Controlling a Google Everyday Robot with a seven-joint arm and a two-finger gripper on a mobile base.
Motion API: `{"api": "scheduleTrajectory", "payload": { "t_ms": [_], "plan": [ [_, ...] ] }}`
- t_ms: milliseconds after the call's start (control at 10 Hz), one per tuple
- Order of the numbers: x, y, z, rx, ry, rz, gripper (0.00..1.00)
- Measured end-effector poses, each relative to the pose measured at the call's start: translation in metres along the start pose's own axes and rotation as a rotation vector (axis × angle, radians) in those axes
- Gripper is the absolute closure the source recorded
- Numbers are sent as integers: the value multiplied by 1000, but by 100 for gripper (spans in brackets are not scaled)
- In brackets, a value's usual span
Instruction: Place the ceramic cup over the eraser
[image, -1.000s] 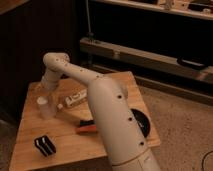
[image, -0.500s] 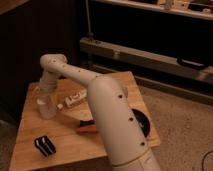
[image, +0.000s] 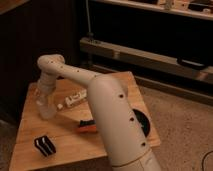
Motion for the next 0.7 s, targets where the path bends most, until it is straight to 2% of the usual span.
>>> {"api": "scheduleTrajectory", "payload": {
  "t_ms": [300, 600, 700],
  "plan": [
    [-1, 4, -3, 1, 2, -2, 71],
    [-2, 11, -20, 13, 18, -2, 71],
    [-4, 13, -32, 21, 30, -3, 71]
  ]
}}
